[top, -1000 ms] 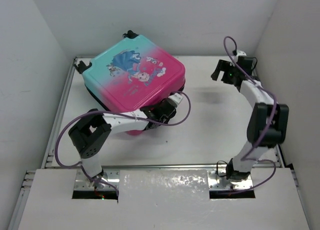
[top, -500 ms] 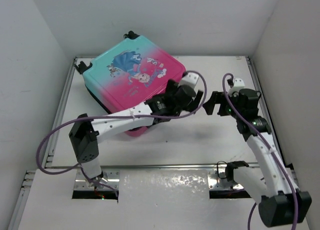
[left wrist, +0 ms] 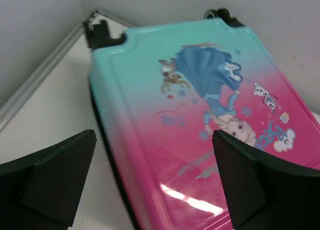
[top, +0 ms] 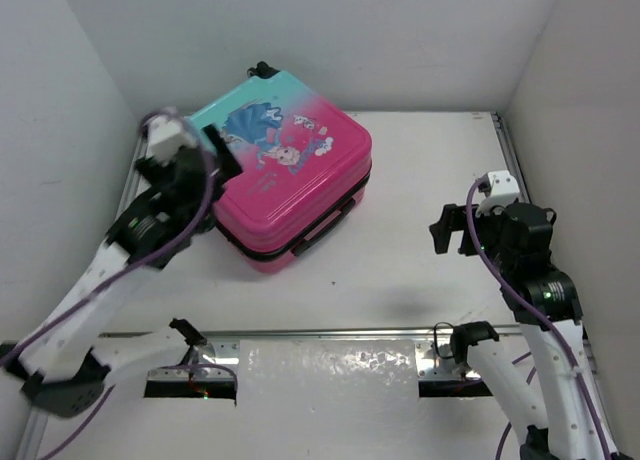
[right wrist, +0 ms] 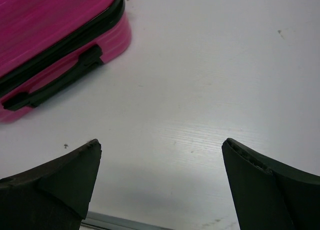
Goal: Pack the luggage
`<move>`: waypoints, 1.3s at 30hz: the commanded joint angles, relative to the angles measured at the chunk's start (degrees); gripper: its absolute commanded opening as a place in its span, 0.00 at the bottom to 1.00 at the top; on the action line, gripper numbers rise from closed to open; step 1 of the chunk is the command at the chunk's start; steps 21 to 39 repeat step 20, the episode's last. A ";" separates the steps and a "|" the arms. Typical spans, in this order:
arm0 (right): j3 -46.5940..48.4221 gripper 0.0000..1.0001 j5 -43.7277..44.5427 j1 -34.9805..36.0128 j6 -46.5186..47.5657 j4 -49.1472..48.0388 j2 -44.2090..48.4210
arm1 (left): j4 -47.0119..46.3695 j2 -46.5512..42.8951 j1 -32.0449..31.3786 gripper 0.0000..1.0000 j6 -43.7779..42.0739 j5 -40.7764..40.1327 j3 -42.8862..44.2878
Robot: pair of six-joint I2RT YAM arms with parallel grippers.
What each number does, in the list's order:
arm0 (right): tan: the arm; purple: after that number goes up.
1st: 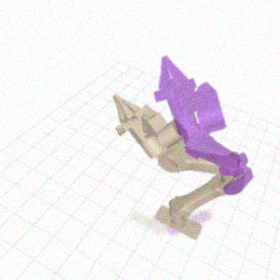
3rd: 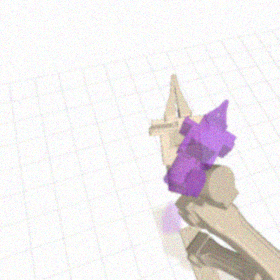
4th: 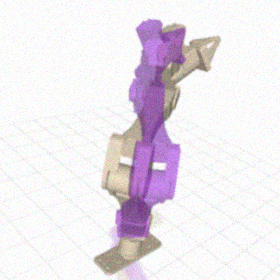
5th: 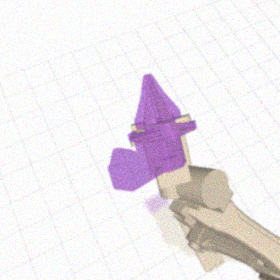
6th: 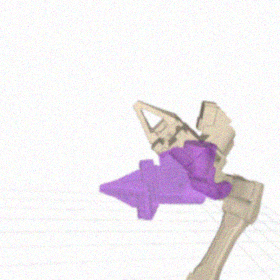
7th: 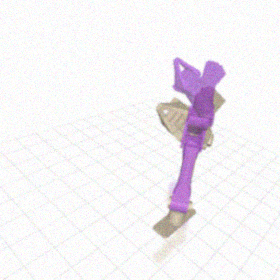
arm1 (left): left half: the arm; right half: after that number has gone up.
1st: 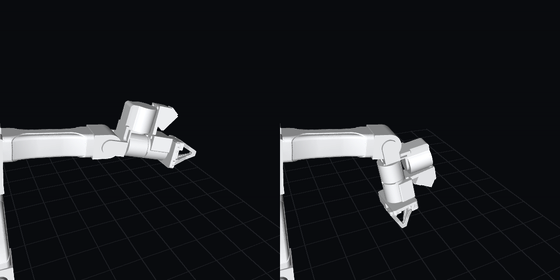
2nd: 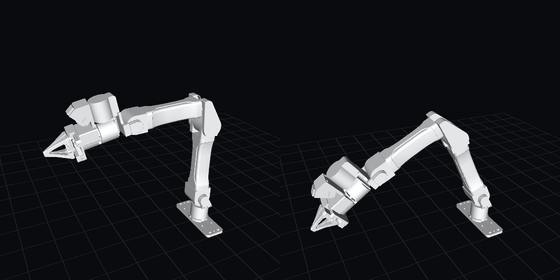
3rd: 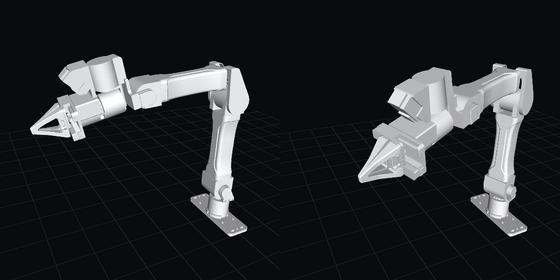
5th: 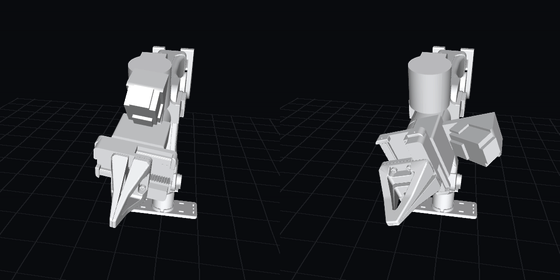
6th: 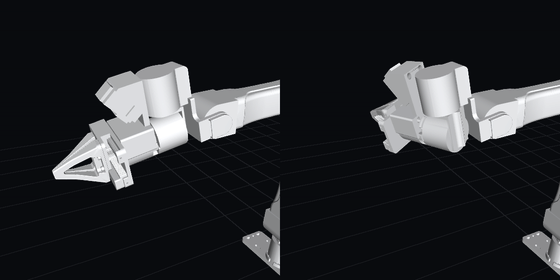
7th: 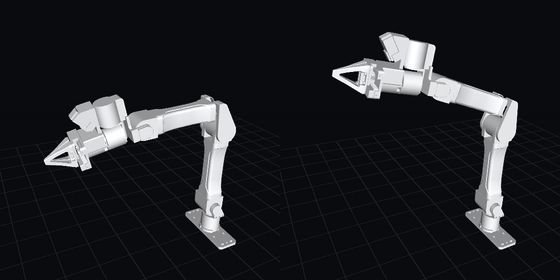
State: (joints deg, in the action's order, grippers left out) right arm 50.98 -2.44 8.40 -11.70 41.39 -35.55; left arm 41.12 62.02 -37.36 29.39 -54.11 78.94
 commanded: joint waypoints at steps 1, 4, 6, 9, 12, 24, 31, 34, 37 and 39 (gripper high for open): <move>3.33 0.99 3.14 0.21 1.77 5.28 1.36 | 4.58 -15.23 -0.69 1.00 2.52 -6.88 -6.32; 4.30 0.99 4.54 0.21 2.03 7.91 3.47 | 5.37 -24.91 -0.69 1.00 0.59 -7.33 -11.95; 4.91 0.99 4.72 0.21 2.47 9.50 4.78 | 3.01 -30.52 -0.69 1.00 -2.12 -8.29 -17.13; 5.01 0.99 7.26 0.21 2.83 11.34 6.37 | 2.12 -34.59 -0.69 1.00 -1.70 -9.26 -22.23; 4.48 0.99 8.77 0.21 2.83 11.70 7.51 | 1.77 -35.30 -0.69 1.00 -1.44 -8.38 -23.83; 2.72 0.99 7.97 0.21 2.74 10.38 7.60 | 1.42 -35.57 -0.69 1.00 -1.08 -7.68 -26.64; 2.72 0.99 7.97 0.21 2.74 10.38 7.60 | 1.42 -35.57 -0.69 1.00 -1.08 -7.68 -26.64; 2.72 0.99 7.97 0.21 2.74 10.38 7.60 | 1.42 -35.57 -0.69 1.00 -1.08 -7.68 -26.64; 2.72 0.99 7.97 0.21 2.74 10.38 7.60 | 1.42 -35.57 -0.69 1.00 -1.08 -7.68 -26.64; 2.72 0.99 7.97 0.21 2.74 10.38 7.60 | 1.42 -35.57 -0.69 1.00 -1.08 -7.68 -26.64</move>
